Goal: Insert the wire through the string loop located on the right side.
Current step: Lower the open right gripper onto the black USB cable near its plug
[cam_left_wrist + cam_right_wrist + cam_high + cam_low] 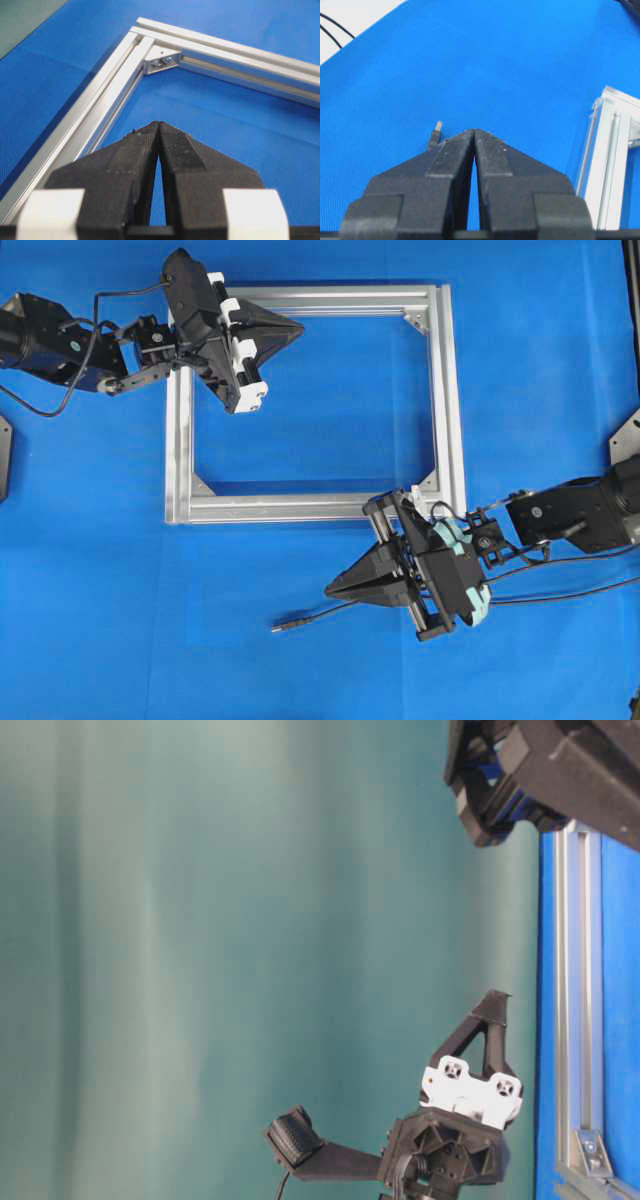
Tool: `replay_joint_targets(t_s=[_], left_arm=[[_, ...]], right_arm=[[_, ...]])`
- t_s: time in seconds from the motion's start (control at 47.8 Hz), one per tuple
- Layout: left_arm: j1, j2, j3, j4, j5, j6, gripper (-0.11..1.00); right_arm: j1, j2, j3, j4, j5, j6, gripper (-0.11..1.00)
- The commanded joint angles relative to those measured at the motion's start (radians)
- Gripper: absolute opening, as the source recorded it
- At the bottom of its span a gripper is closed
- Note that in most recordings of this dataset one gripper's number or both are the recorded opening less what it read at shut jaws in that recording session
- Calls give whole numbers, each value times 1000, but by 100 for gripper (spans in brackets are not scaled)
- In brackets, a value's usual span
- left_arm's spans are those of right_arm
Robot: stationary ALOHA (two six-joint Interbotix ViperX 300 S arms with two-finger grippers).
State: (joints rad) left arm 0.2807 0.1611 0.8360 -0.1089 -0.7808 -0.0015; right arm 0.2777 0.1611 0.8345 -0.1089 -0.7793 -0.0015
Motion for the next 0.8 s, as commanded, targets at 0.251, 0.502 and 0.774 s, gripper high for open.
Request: replay_joint_targets(t_s=[0.251, 0.502, 0.774], left_arm=[[-14, -34, -25, 20, -2, 8, 0], [-14, -34, -21, 21, -2, 15, 0], [-14, -37, -17, 21, -3, 17, 0]], right_arm=[[17, -38, -15, -8, 12, 14, -6], [15, -38, -21, -8, 14, 69, -6], [15, -38, -21, 0, 17, 135, 29]])
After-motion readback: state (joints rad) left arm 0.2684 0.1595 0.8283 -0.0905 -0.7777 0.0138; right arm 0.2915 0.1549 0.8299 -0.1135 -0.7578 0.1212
